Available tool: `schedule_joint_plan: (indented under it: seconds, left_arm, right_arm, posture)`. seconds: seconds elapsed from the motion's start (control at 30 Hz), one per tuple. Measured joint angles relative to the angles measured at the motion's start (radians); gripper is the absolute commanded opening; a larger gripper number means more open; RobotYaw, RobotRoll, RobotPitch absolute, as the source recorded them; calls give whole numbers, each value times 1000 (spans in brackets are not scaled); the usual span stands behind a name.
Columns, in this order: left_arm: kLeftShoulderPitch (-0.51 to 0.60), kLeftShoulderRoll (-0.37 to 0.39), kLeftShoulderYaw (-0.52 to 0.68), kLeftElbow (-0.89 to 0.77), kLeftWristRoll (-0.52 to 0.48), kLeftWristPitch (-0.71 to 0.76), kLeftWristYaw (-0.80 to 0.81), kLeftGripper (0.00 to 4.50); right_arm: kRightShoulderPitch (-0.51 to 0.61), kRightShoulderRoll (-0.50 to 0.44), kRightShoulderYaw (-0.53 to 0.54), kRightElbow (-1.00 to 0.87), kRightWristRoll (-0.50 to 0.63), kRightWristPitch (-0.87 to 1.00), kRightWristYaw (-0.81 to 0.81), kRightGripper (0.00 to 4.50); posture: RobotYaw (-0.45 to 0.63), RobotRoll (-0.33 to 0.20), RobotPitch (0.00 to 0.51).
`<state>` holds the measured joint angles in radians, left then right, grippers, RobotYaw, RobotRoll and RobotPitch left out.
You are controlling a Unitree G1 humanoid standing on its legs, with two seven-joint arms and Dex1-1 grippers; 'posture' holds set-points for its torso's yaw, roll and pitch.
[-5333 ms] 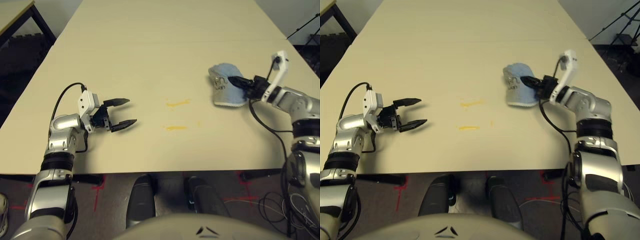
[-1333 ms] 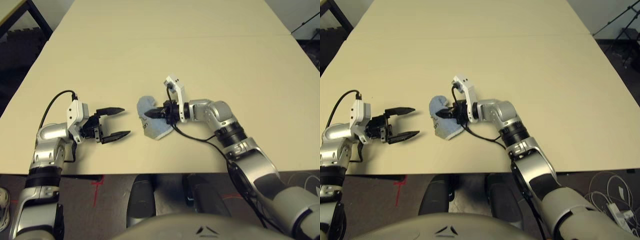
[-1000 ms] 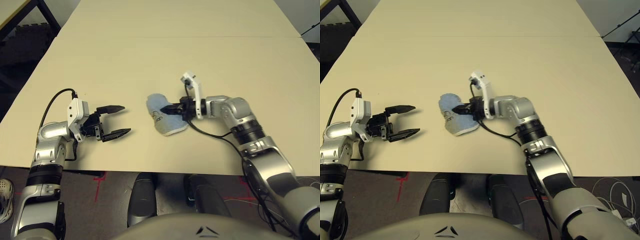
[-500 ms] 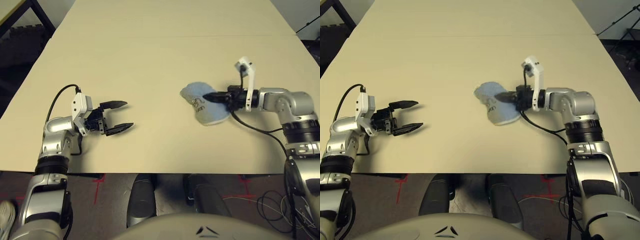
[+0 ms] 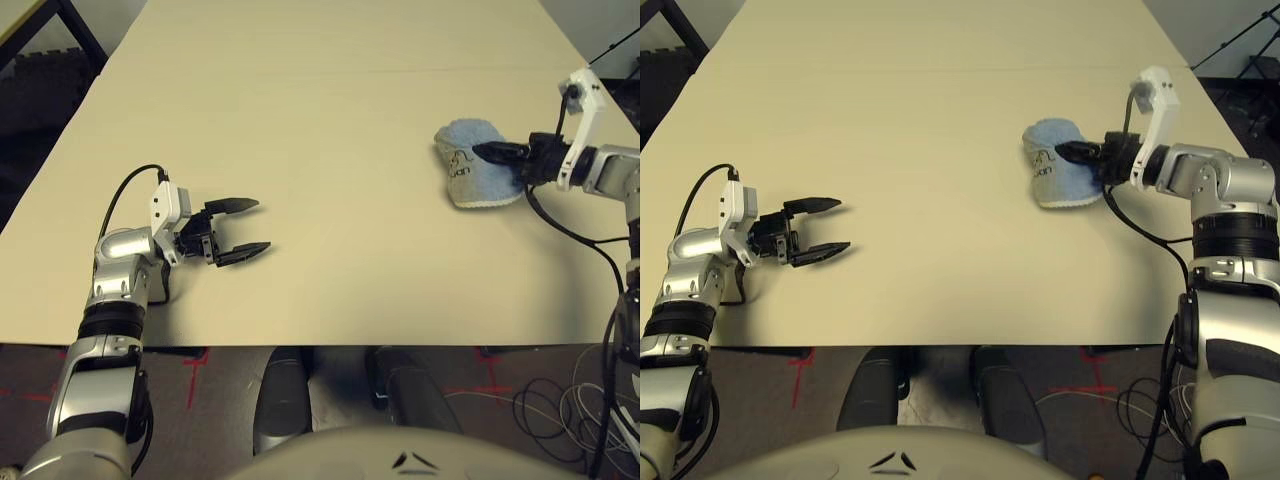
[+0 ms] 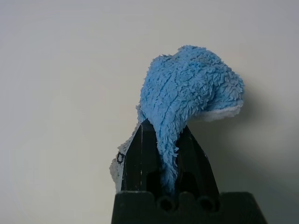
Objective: Wipe the water off the table with a rag.
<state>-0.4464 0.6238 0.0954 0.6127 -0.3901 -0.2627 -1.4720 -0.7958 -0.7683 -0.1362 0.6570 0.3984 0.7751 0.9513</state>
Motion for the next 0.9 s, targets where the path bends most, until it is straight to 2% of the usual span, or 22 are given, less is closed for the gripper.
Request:
schedule_joint_plan:
  seconds: [0.17,0.33,0.5,0.57,0.8,0.9]
  left_arm:
    - [0,0,0,5,0,-2,0,4500]
    - [-9,0,3,17,0,8,22,4500]
    - [-32,-3,10,30,15,79,143,4500]
    - [-53,-16,33,30,7,125,192,4500]
    - [-147,-32,137,49,-23,202,367,4500]
    - [-176,-31,178,95,-24,210,439,4500]
  right_arm:
    - [48,14,5,82,-59,-75,-38,114]
    - [53,24,26,119,-138,-200,-88,1775]
    - [52,8,48,191,-247,-428,-191,3750]
    - [46,4,19,226,-247,-499,-218,4489]
    - [-11,8,-195,324,-113,-651,-249,4489]
    - [-14,8,-254,362,-76,-708,-271,4489]
  posture:
    - [144,0,149]
    - [143,0,147]
    - [136,0,148]
    - [137,0,149]
    - [141,0,142]
    - [148,0,141]
